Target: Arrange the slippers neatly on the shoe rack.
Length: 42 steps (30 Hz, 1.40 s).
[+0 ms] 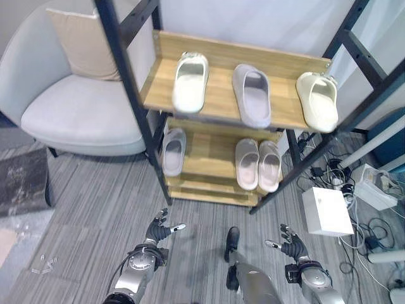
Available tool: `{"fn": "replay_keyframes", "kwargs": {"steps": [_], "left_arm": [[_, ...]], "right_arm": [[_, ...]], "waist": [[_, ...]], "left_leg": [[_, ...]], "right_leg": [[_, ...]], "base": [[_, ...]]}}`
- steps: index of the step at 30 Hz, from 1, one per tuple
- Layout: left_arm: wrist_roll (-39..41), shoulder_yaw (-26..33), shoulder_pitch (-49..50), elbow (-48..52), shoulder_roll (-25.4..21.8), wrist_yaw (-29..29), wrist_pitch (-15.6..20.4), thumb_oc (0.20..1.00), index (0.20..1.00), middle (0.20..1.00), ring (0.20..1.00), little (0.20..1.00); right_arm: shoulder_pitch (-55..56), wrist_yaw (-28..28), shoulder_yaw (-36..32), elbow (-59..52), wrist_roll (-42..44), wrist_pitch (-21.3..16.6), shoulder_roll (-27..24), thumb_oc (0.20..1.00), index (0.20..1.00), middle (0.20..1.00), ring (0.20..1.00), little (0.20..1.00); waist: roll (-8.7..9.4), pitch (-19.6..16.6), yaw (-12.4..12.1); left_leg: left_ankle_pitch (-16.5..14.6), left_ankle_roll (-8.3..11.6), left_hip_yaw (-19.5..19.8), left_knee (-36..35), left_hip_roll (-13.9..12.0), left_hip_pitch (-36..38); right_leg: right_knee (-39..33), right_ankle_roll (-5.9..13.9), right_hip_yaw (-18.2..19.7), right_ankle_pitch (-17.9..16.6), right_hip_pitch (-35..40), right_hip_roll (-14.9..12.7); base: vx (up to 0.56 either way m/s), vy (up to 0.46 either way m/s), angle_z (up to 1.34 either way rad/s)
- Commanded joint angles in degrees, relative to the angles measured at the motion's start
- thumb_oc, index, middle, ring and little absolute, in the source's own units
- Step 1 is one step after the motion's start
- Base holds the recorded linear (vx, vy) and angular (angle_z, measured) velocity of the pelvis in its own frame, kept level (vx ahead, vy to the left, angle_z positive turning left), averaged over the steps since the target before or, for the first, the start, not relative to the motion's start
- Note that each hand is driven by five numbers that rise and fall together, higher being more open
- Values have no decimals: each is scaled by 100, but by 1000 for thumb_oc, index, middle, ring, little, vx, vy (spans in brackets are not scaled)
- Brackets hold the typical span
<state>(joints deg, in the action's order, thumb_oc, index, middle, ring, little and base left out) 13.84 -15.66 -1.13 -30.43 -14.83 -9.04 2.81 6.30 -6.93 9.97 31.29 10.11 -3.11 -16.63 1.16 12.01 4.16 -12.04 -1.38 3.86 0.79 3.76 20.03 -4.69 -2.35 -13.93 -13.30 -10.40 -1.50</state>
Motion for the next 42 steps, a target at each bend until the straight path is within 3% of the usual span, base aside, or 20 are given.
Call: {"fn": "replay_keyframes", "kwargs": {"steps": [1,6,8,10,11,13,16,21,30,42], "left_arm": [[-199,-43,-4,317,-212,-2,287,1000,1000,1000,1000,1000],[-131,-129,-37,293,-174,-5,306,1000,1000,1000,1000,1000],[-52,-169,-65,312,-178,-12,356,1000,1000,1000,1000,1000],[-44,-209,-114,343,-189,-56,364,1000,1000,1000,1000,1000],[-44,-210,-117,343,-189,-56,364,1000,1000,1000,1000,1000],[-87,-226,-155,339,-158,-77,347,1000,1000,1000,1000,1000],[-211,-253,-187,281,-154,-43,312,1000,1000,1000,1000,1000],[-185,-308,-81,203,-113,-18,311,1000,1000,1000,1000,1000],[-219,-310,11,188,-136,-23,263,1000,1000,1000,1000,1000],[-278,-392,-10,136,-170,-28,270,1000,1000,1000,1000,1000]], "right_arm": [[-236,-71,-179,-285,51,-277,-124,1000,1000,1000,1000,1000],[-281,-55,-115,-249,104,-327,-233,1000,1000,1000,1000,1000],[-289,-21,-85,-268,199,-373,-307,1000,1000,1000,1000,1000],[-320,-39,-52,-301,199,-367,-338,1000,1000,1000,1000,1000],[-322,-40,-53,-300,199,-367,-338,1000,1000,1000,1000,1000],[-386,-57,-6,-273,174,-354,-339,1000,1000,1000,1000,1000],[-345,-47,-4,-332,140,-345,-300,1000,1000,1000,1000,1000],[-263,-33,67,-253,129,-314,-175,1000,1000,1000,1000,1000],[-141,20,153,-281,44,-273,-143,1000,1000,1000,1000,1000],[-116,5,186,-445,-96,-231,-85,1000,1000,1000,1000,1000]], "waist": [[174,-150,-141],[81,-247,-128],[131,-153,-205],[190,-63,-286],[188,-61,-294],[243,-44,-350],[221,-73,-317],[66,-298,-218],[11,-288,-183],[184,-103,-82]], "left_leg": [[484,189,56,-473,-186,-718],[610,471,75,337,-334,-863],[958,764,48,1339,-239,-1227],[1014,777,-58,1478,-246,-1552],[1004,777,-66,1489,-249,-1554],[733,574,-335,731,-379,-1840],[842,490,-596,244,-404,-1810],[879,380,-570,-429,-325,-1354],[853,317,-584,-579,-278,-1196],[862,178,-769,-579,-176,-1358]], "right_leg": [[185,1084,18,650,542,-369],[129,859,-34,969,856,-183],[12,763,-23,1065,1153,-168],[-31,740,-52,1155,1261,-199],[-31,740,-45,1158,1261,-196],[-31,831,-88,1214,1274,-301],[-31,863,-133,1213,1303,-306],[-31,860,-35,1212,1250,-281],[-31,909,30,1202,1284,-295],[99,1134,212,766,863,-423]], "base": [[218,-122,-23],[212,-113,13],[75,-75,-13],[39,-63,0],[37,-40,-22],[53,2,-17],[39,11,-3],[52,53,3],[6,53,-4],[-85,54,-12]]}}
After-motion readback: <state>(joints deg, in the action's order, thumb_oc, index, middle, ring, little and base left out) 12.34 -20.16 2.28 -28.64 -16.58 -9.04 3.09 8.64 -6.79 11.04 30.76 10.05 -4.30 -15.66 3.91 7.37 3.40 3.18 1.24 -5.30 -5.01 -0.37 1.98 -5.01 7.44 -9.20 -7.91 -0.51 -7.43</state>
